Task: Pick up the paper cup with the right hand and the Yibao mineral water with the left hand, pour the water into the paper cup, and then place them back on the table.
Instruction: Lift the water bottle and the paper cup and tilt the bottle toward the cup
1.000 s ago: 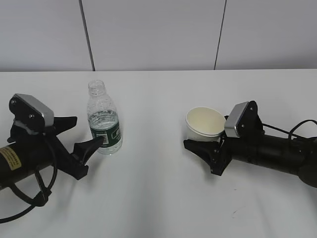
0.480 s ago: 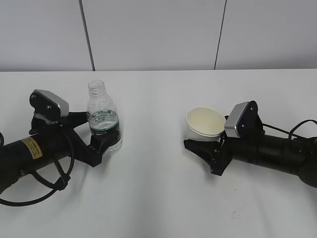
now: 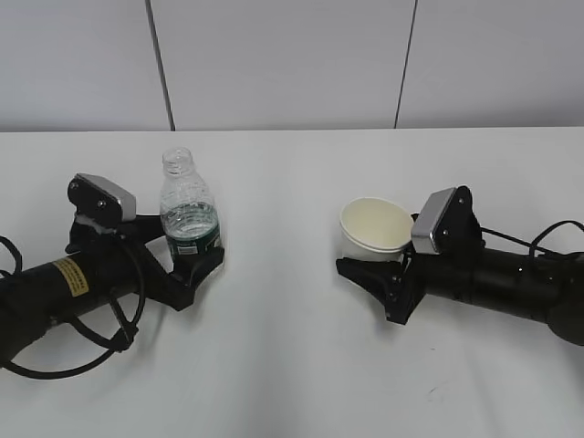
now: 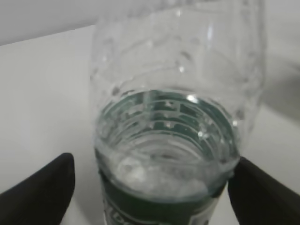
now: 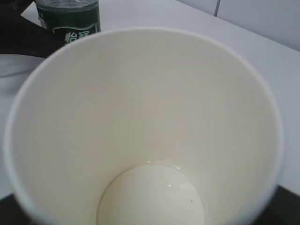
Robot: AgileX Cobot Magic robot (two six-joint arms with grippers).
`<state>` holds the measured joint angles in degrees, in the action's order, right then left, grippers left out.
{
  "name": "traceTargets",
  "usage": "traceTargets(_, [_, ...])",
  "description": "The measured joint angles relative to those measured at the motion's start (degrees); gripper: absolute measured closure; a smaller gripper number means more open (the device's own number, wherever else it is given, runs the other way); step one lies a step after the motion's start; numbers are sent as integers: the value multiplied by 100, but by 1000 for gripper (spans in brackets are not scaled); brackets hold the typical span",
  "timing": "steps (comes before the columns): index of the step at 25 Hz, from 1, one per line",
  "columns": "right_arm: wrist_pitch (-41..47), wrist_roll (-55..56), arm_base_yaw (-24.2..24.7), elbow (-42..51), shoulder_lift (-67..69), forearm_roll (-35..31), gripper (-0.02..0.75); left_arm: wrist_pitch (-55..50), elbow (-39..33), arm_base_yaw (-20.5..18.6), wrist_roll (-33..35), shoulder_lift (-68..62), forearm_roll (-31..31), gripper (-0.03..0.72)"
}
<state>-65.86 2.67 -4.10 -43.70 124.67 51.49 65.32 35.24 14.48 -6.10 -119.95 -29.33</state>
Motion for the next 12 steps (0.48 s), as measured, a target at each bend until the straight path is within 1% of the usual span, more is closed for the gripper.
traceTargets(6, [0,0,-271,-93,0,21,244,0,62,0,-10,-13,0,91])
traceTargets(12, [0,0,-284,-105,0,9,245,5,122,0,-20,-224,0,94])
